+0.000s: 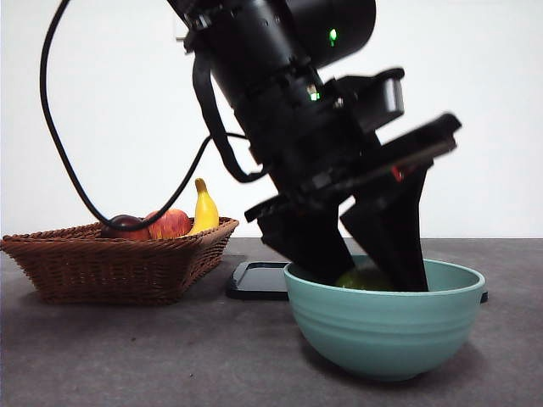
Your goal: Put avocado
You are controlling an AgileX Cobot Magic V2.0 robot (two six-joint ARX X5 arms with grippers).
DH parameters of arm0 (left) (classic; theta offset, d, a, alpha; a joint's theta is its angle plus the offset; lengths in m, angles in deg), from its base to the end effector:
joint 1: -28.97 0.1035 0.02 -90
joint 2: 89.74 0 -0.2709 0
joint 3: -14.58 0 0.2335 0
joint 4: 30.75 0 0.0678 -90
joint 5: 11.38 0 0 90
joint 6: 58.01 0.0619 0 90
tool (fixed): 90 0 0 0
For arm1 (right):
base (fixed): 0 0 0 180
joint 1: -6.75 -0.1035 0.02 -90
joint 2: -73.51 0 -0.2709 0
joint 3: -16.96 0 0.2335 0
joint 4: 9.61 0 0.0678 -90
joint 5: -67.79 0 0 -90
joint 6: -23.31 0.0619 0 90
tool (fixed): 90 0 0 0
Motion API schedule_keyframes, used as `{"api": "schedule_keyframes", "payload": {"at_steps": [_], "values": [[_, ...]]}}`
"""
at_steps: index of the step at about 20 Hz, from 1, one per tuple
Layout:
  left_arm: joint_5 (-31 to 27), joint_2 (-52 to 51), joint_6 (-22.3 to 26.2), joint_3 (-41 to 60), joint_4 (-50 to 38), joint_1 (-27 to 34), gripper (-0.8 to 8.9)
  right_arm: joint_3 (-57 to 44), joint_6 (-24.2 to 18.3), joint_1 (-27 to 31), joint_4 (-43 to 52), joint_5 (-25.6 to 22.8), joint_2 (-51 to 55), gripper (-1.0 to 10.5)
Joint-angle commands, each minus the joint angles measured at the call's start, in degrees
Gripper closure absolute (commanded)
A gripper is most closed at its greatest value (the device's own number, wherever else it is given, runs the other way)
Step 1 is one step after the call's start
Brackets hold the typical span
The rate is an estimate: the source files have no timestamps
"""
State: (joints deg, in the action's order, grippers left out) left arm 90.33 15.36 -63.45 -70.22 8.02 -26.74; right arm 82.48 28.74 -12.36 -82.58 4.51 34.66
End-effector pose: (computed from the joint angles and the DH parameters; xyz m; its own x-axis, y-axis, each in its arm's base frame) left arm 0.2012 -0.3174 0.1739 0.1159 -0.5302 -0.8399 0.8180 0.5306 -0.2220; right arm 0.0880 0.0599 0.2892 0.4359 0.6269 -0.6458 -0.5187 0.7614 0.3890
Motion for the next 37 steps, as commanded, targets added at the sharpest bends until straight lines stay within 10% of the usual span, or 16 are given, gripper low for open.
{"api": "schedule_keyframes", "payload": {"at_steps": [1,18,37], "values": [[-0.20,1.57,0.15,-1.05,-0.59,-1.01,6.14,1.14,0.55,-0.20,0.15,-0.20,-0.24,5.5],[-0.33,-6.36,-0.17,-1.25,2.05,-1.01,4.43,1.14,0.11,-0.22,-0.66,-0.22,-0.24,5.5],[0.26,-49.13,2.80,6.10,23.10,18.03,4.43,1.14,-0.98,-0.22,-0.74,-1.49,-0.42,5.5]]}}
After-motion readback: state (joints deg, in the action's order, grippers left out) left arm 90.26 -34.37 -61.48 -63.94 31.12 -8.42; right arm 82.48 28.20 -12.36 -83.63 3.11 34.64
